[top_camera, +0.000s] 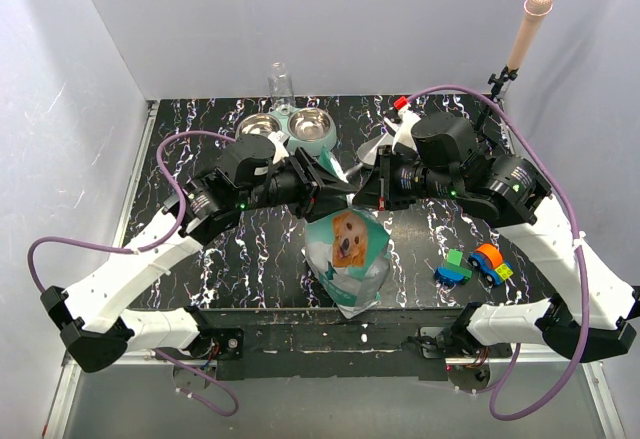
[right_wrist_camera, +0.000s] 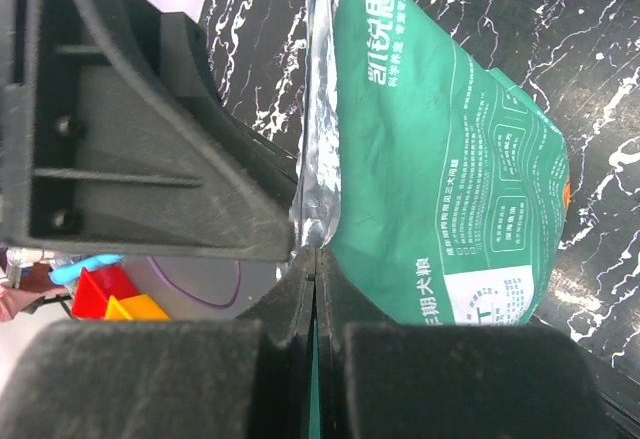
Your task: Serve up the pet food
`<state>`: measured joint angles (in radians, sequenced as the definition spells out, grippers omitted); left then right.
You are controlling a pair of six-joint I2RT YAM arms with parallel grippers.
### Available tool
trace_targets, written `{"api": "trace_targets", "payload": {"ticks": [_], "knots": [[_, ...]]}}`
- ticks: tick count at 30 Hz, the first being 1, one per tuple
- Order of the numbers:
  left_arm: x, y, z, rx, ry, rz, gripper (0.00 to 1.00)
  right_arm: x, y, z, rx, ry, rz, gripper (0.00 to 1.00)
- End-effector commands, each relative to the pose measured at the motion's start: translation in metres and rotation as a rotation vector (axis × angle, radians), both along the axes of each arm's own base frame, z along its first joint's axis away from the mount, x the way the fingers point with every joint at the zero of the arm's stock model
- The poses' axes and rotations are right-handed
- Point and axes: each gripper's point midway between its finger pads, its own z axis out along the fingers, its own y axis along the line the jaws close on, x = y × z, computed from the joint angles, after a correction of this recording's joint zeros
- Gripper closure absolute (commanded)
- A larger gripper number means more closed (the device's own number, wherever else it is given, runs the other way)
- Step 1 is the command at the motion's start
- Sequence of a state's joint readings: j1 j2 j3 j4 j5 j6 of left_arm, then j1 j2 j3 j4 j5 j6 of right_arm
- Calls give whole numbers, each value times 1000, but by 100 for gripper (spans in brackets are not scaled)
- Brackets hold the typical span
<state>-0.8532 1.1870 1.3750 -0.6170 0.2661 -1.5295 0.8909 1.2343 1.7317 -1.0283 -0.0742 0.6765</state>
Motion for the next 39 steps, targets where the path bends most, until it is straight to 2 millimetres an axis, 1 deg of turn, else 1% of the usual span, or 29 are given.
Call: {"api": "trace_targets", "payload": {"ticks": [1, 3, 4, 7, 9, 11, 12, 13, 15, 19, 22, 25, 29, 32, 34, 35, 39], "knots": [[6, 9, -17, 81, 10, 51, 59, -8, 4, 14, 43, -22, 40, 99], [7, 10, -18, 94, 6, 58, 59, -8, 3, 15, 45, -26, 38, 99], [8, 10, -18, 97, 6, 59, 61, -8, 3, 15, 45, -26, 38, 99], [8, 9, -20, 100, 12, 56, 75, -7, 3, 15, 42, -28, 36, 99], [8, 10, -19, 98, 7, 62, 79, -6, 2, 13, 32, -29, 32, 99], [8, 13, -15, 92, -9, 70, 79, -5, 1, 11, 24, -27, 29, 99], [8, 14, -12, 87, -18, 76, 78, -6, 1, 12, 26, -30, 32, 99], [8, 15, -10, 84, -26, 77, 75, -6, 1, 11, 22, -29, 36, 99], [8, 17, -7, 76, -41, 87, 65, -6, 1, 10, 19, -30, 36, 99], [8, 25, -3, 73, -55, 112, 64, -6, 1, 10, 16, -32, 36, 99], [7, 29, -3, 70, -53, 130, 70, -6, 1, 9, 16, -30, 37, 99], [8, 28, -5, 66, -50, 129, 73, -6, 3, 10, 18, -27, 44, 99], [8, 18, -6, 61, -44, 94, 73, -6, 5, 12, 22, -29, 50, 99], [9, 12, -6, 61, -49, 72, 68, -6, 6, 11, 19, -27, 53, 99], [9, 9, -6, 61, -48, 58, 67, -6, 6, 11, 19, -26, 56, 99], [10, 8, -8, 64, -45, 54, 68, -6, 6, 11, 19, -28, 55, 99], [10, 9, -8, 66, -48, 59, 83, -5, 5, 11, 18, -27, 52, 99]]}}
